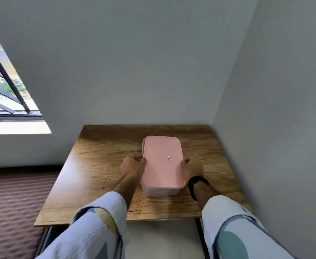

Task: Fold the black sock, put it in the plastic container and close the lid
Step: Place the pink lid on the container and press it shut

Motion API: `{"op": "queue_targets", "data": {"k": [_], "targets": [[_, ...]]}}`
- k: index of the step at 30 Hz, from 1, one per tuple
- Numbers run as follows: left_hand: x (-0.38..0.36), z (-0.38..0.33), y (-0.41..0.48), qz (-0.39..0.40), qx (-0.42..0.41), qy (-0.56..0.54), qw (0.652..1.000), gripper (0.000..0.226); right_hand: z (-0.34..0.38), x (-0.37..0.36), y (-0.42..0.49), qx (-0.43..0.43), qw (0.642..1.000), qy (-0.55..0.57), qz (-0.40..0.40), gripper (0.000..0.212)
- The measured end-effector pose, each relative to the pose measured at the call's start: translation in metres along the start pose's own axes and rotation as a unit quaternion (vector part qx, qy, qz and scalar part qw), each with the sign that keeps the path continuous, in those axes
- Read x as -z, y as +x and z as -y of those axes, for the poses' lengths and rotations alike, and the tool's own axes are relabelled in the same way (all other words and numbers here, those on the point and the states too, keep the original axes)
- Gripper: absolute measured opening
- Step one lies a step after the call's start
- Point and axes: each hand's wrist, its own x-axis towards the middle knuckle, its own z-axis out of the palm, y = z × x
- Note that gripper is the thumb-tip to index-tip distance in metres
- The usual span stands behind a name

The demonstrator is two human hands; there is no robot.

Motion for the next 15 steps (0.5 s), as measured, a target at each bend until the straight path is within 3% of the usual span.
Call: {"op": "queue_targets", "data": {"k": [6, 15], "targets": [[0.001, -0.007, 0.005, 0.007, -0.019, 0.070, 0.997, 0.030, 0.008, -0.012, 0.004, 0.037, 0.999, -0.037, -0.011, 0.015], [-0.008, -0.009, 0.008, -0.023, 0.004, 0.084, 0.996, 0.033, 0.006, -0.028, -0.003, 0.020, 0.999, 0.011, -0.039, 0.015]]}}
